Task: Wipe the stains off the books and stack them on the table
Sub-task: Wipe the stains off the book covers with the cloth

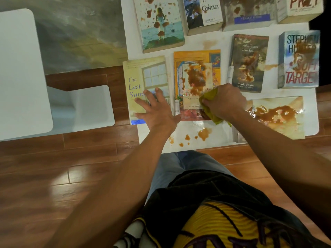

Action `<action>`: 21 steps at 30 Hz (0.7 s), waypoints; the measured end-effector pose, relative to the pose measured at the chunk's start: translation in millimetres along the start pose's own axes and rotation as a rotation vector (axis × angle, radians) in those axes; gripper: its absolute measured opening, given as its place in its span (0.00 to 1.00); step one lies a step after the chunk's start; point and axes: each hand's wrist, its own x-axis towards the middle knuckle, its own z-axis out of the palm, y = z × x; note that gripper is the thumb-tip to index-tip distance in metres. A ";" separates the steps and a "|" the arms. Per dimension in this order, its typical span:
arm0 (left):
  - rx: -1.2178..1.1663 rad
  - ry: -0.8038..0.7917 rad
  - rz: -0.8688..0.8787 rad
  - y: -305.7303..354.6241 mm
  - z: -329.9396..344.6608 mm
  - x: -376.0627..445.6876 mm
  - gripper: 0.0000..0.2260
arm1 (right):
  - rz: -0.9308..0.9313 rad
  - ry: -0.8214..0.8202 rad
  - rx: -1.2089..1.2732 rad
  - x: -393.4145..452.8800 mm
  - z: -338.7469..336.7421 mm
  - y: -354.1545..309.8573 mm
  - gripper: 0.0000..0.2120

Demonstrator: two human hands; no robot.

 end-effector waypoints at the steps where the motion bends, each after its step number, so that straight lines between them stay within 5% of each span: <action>1: 0.000 0.005 0.000 0.0 0.3 0.0 0.55 | -0.002 0.003 -0.009 0.1 0.1 0.6 0.25; 15: -0.001 -0.004 -0.006 -0.3 -0.1 -1.2 0.54 | -0.107 0.027 -0.096 1.8 7.0 -12.5 0.26; 21: 0.001 -0.007 -0.006 -0.5 0.9 -0.6 0.55 | -0.271 0.020 -0.157 -3.3 13.5 -49.9 0.15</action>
